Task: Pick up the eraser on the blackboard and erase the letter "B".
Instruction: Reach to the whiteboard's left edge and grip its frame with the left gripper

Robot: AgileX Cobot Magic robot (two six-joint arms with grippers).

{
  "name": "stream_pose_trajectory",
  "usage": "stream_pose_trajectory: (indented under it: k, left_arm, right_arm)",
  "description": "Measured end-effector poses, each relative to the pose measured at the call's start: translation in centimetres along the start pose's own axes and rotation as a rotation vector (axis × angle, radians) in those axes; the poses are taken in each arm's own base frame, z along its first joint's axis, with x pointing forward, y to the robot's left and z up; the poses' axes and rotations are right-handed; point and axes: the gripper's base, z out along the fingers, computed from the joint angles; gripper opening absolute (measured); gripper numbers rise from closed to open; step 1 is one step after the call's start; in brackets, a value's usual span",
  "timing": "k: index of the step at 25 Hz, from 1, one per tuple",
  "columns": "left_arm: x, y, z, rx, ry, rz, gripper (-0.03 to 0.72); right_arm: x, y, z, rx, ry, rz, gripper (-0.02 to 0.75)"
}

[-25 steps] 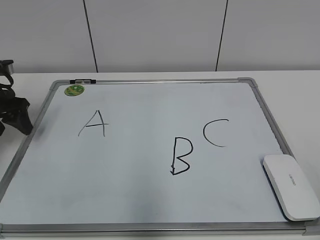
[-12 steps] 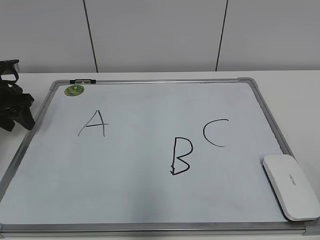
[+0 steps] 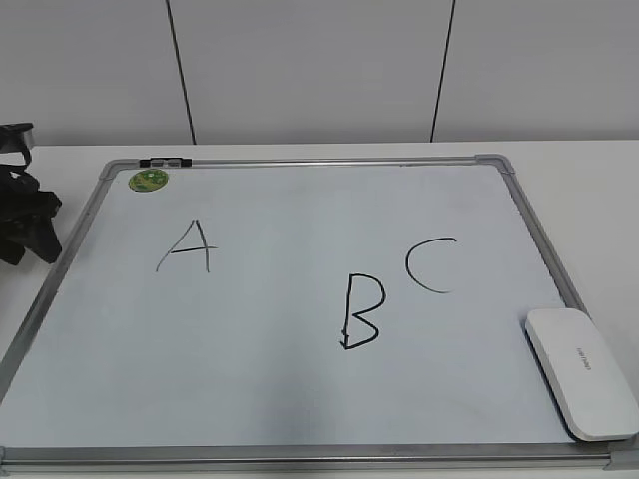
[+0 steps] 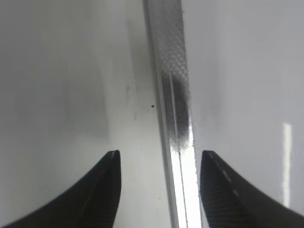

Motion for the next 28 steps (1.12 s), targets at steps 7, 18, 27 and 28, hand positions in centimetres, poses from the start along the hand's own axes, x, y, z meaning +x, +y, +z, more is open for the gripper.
stream_pose_trajectory:
  k: [7,18,27,28]
  left_arm:
    - [0.1,0.1,1.4,0.021,0.026,-0.015,0.389]
    - [0.2,0.2,2.5,0.032,0.045,-0.028,0.363]
    - [0.2,0.1,2.5,0.044,0.043,-0.037,0.181]
    - [0.2,0.1,2.5,0.045,0.044,-0.038,0.156]
  right_arm:
    - [0.0,0.0,0.0,0.0,0.0,0.0,0.587]
    - [0.0,0.0,0.0,0.0,0.0,0.0,0.587]
    - [0.0,0.0,0.0,0.0,0.0,0.0,0.587]
    - [0.0,0.0,0.0,0.0,0.0,0.0,0.587]
